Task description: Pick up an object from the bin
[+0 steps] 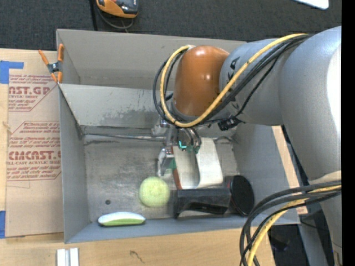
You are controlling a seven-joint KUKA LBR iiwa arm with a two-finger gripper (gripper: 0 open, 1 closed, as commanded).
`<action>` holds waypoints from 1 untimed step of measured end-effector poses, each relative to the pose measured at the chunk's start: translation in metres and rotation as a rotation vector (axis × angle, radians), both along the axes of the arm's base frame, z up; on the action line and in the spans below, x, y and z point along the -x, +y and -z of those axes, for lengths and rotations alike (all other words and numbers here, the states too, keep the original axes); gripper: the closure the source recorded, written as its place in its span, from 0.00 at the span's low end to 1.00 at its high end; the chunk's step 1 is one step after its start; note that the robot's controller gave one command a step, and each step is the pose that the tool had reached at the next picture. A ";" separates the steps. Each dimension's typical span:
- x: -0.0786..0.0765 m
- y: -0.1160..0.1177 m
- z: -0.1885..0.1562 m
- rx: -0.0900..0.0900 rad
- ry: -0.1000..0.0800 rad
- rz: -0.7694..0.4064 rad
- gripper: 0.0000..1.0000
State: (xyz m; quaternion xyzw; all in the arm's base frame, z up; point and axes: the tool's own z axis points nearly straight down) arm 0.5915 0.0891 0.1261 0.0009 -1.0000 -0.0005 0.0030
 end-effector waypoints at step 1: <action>-0.002 0.000 -0.005 -0.001 -0.008 0.001 0.00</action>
Offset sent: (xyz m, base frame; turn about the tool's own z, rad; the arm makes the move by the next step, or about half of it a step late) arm -0.1052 0.0151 -0.0504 -0.2544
